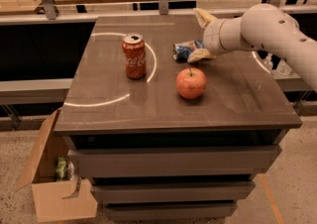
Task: Knock redbull can over
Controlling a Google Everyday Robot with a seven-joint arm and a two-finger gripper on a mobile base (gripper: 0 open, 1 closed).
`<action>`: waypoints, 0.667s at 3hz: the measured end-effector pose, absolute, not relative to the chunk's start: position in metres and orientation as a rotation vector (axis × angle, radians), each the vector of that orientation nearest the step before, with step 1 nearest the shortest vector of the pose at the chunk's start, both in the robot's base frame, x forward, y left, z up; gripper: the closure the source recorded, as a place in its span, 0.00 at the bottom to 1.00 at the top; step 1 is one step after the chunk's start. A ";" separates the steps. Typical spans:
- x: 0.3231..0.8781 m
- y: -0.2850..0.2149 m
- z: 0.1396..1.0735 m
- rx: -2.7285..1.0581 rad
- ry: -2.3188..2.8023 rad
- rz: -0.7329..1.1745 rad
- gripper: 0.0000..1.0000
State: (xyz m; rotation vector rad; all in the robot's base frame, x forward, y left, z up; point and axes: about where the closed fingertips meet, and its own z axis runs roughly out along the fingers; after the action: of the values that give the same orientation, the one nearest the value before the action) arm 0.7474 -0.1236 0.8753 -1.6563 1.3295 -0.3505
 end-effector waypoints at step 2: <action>0.747 -0.124 0.876 -1.656 1.330 -0.351 0.00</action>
Offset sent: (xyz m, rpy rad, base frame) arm -0.0252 -0.1337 0.0981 0.3711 -0.3296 -0.4697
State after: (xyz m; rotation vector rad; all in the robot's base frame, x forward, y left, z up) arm 0.7474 -0.1237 0.8760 -1.6560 1.3295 -0.3506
